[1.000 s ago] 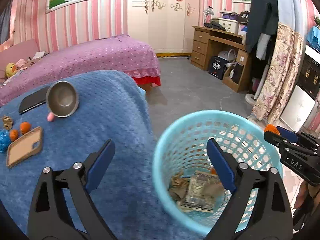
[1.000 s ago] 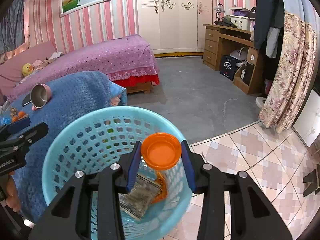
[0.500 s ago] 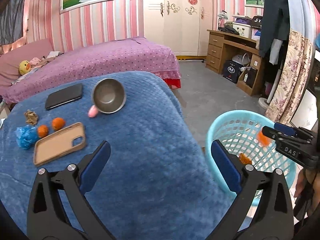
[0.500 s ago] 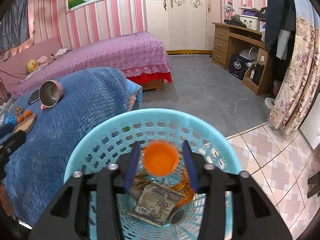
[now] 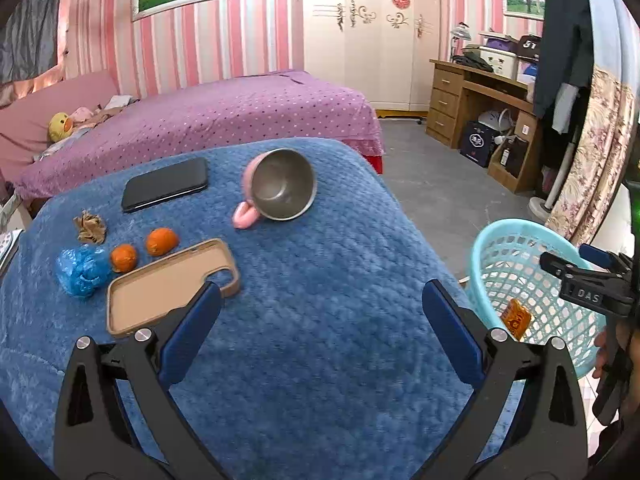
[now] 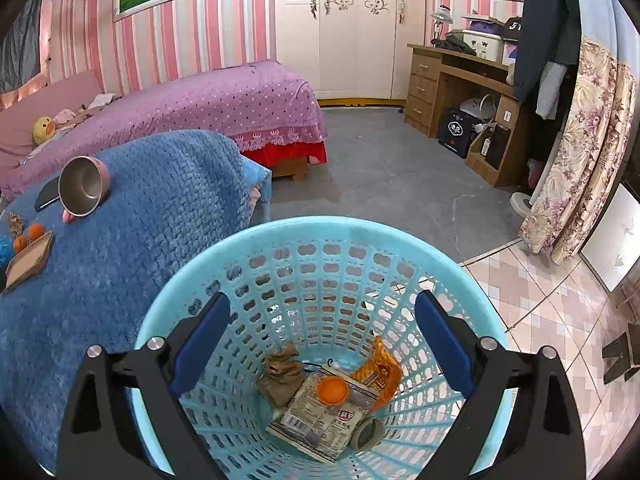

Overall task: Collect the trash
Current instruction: 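Move both tools back over the bed toward the blue plastic bag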

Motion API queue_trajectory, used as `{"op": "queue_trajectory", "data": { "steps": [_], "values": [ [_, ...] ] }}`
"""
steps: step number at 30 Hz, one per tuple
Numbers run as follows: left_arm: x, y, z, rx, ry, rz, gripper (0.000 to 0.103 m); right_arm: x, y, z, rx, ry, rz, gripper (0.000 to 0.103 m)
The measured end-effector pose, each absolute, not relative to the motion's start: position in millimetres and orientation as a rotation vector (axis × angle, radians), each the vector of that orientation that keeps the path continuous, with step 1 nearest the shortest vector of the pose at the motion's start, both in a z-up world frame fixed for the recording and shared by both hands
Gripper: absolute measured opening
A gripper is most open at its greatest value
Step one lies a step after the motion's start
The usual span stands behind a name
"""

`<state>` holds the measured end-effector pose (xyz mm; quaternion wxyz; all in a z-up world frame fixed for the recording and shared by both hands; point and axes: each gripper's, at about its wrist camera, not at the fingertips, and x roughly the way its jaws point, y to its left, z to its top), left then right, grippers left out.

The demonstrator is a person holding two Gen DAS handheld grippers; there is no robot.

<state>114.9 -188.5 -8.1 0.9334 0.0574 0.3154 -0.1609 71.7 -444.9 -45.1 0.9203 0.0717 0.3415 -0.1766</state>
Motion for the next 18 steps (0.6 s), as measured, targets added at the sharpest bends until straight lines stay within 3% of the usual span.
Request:
{"op": "queue_trajectory", "data": {
  "steps": [18],
  "values": [
    [132, -129, 7, 0.037, 0.637, -0.297, 0.097, 94, -384, -33, 0.139, 0.671, -0.346, 0.093]
  ]
}}
